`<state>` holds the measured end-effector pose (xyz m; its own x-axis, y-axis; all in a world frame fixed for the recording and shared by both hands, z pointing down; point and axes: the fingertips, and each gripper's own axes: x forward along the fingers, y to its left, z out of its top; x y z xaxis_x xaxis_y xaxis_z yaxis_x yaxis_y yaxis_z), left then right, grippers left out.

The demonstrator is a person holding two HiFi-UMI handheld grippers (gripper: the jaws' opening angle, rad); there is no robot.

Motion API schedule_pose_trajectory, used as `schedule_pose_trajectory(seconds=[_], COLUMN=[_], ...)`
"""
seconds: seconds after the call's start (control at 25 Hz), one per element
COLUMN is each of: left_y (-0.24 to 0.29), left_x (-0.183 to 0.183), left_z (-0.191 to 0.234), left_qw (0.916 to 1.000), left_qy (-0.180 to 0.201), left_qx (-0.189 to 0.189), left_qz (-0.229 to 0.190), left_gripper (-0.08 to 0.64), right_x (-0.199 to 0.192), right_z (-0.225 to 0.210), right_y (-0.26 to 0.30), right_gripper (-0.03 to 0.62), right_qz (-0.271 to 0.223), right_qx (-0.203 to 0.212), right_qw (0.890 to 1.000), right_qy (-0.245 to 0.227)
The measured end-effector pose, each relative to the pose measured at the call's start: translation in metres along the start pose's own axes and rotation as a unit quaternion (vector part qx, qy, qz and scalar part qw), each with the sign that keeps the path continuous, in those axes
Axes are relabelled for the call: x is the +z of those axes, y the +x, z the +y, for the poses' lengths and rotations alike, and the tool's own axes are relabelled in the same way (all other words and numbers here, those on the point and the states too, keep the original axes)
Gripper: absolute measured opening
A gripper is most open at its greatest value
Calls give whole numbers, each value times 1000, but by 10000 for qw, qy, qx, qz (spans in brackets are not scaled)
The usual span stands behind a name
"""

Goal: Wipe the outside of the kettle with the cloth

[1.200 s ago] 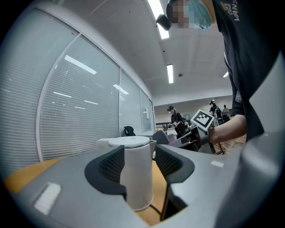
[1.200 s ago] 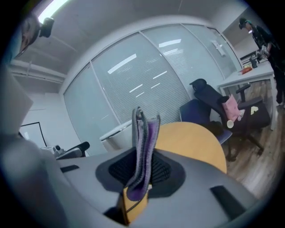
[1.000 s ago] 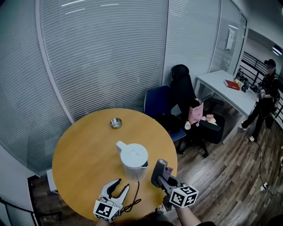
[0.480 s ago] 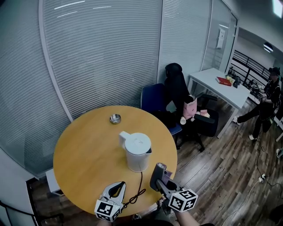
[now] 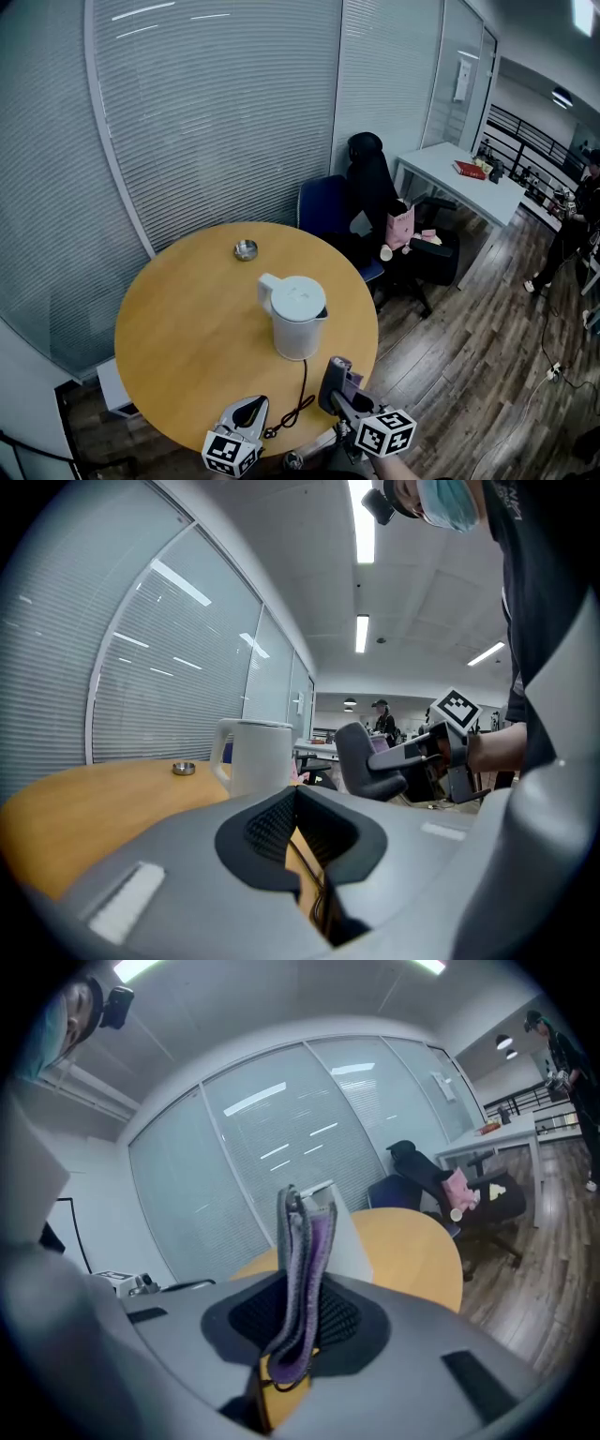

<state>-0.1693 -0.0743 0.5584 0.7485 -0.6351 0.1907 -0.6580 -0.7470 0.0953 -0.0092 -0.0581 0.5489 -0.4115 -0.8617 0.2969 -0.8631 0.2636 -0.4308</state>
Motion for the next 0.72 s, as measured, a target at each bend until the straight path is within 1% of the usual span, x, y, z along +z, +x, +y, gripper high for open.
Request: schedule_pose_trajectory(seconds=[0.36,0.72], left_y=[2,14], left_x=[-4,-2], left_z=[1,5], left_qw=[9998,9996], left_qy=[-84,-49], left_qx=[-177,-278], left_qz=[12,28], left_gripper=[11,11], right_x=[-10,-5], right_z=[0,-6], right_y=[1,7], right_gripper=[78,78], right_qz=[47,66], right_qx=[-125,-171], right_qw=[9999,9998], right_qy=[7,-94])
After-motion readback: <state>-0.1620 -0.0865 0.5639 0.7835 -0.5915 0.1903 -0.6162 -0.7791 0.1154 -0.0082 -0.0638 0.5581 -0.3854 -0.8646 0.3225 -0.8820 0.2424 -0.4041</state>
